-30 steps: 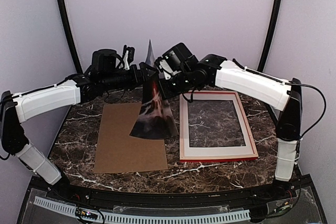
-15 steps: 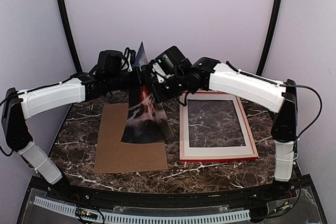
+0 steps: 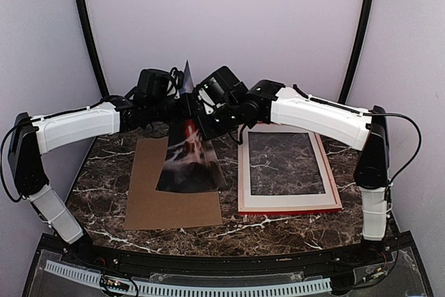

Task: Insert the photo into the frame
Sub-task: Turn over the photo, then move the frame body to the center of the board.

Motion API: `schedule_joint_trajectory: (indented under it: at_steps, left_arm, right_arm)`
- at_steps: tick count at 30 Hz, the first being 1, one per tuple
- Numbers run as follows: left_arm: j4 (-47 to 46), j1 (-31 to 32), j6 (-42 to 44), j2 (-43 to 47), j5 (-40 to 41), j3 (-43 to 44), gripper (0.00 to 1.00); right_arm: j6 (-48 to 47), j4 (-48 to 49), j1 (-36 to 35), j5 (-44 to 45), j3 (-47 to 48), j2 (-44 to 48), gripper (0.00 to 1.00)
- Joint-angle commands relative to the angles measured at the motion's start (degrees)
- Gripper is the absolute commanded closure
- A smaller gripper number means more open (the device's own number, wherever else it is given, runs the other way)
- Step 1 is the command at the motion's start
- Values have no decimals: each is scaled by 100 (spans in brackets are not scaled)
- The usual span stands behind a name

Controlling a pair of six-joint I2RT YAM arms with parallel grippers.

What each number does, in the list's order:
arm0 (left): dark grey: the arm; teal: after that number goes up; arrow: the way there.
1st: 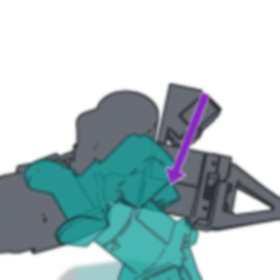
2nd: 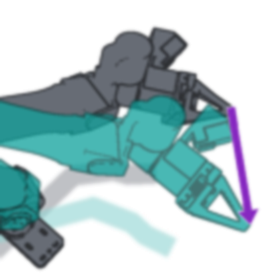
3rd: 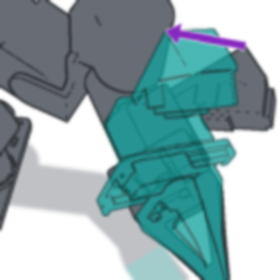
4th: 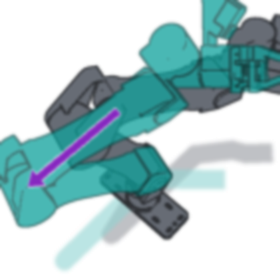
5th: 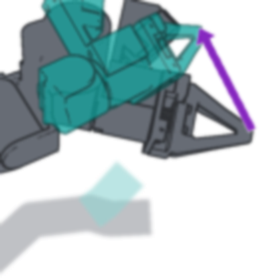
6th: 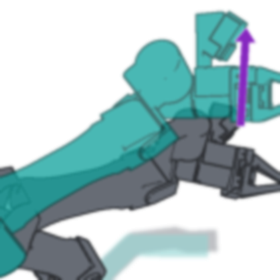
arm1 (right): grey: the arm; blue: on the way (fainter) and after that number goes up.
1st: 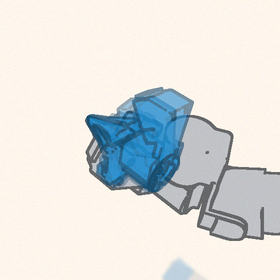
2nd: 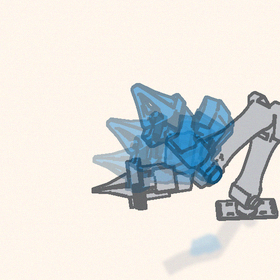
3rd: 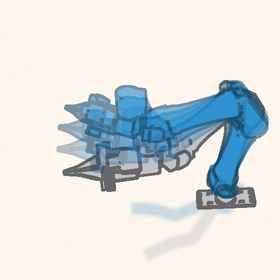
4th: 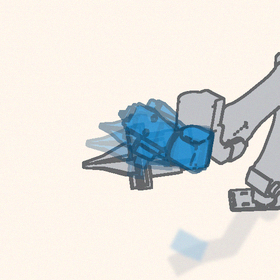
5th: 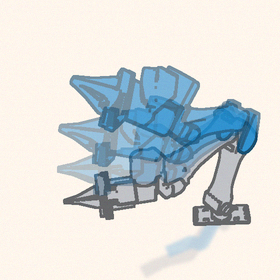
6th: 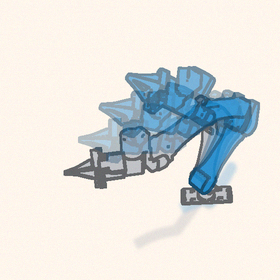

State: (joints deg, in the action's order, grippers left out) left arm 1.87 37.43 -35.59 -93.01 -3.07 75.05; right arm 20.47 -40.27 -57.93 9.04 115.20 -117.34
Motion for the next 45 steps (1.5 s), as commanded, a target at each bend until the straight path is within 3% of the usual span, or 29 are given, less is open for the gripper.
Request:
schedule_joint_trajectory:
  at_steps: [1, 4, 8, 13, 15, 21, 26, 30, 38, 45]
  left_arm:
    - [-11, 43, 53, 24, -3, 151, 57]
    - [-40, 44, 17, 25, -50, 151, 65]
    - [-58, 42, 15, 45, -46, 144, 68]
    - [-109, 43, 26, 79, -31, 106, 88]
    - [-128, 44, 45, 111, -2, 84, 91]
    - [-85, 43, 234, 261, 112, 100, 100]
    - [138, 37, 637, 461, 333, 199, 100]
    - [308, 4, 972, 675, 574, 317, 100]
    - [638, -121, 1334, 966, -75, 692, 100]
    - [480, -127, 1190, 1197, -1077, 988, 100]
  right_arm:
    - [36, 199, -51, 46, 179, -64, 100]
    - [44, 215, -57, 7, 179, -91, 100]
    - [69, 237, -51, -93, 170, -134, 97]
    - [110, 327, -28, -270, 116, -119, 92]
    - [134, 374, -4, -351, 57, -69, 88]
    - [284, 870, 222, -1152, -579, 373, 57]
    - [356, 1273, 467, -1504, -1324, 1153, 33]
    - [413, 1460, 767, -1565, -2042, 1893, 22]
    - [306, 1257, 2441, -943, -3722, 2928, 19]
    - [115, 1256, 4384, -567, -5019, 2847, 19]
